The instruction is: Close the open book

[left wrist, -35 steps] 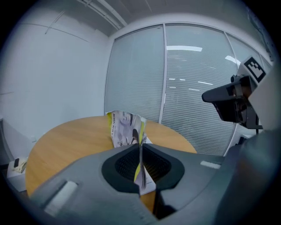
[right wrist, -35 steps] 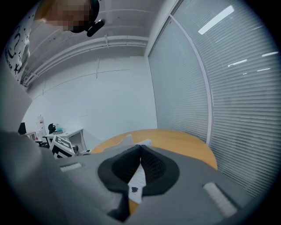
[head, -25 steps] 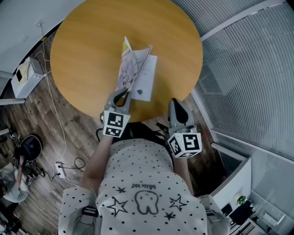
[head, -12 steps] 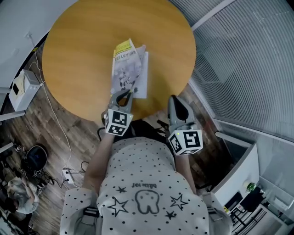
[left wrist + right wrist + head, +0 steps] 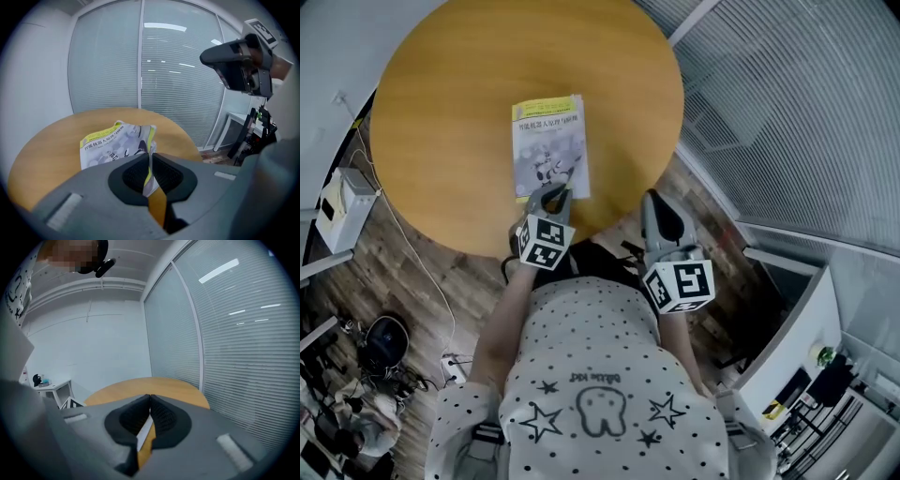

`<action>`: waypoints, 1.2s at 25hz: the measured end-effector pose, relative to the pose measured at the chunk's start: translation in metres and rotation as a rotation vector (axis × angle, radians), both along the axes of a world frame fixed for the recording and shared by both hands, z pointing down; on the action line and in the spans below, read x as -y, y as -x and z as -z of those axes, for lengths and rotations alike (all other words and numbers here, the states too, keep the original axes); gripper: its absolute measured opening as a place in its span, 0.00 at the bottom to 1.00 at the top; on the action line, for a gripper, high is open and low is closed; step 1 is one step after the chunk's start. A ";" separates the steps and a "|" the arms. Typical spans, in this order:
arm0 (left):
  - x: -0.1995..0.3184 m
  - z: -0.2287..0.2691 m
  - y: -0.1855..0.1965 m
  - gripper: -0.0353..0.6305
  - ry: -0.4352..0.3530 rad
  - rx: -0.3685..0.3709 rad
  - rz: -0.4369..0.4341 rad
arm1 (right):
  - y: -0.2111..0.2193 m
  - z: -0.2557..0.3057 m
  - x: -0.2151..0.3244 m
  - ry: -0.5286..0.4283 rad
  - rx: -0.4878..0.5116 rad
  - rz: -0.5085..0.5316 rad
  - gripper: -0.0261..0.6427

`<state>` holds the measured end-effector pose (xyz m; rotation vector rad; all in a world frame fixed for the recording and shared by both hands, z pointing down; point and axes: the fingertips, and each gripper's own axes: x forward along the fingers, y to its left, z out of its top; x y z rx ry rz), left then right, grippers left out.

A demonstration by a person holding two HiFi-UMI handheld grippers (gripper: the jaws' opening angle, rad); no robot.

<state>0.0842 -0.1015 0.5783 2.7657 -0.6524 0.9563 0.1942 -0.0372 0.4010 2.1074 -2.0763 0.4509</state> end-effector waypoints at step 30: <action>-0.014 -0.060 -0.024 0.14 0.147 0.101 -0.069 | -0.016 -0.005 -0.019 0.001 0.010 -0.079 0.05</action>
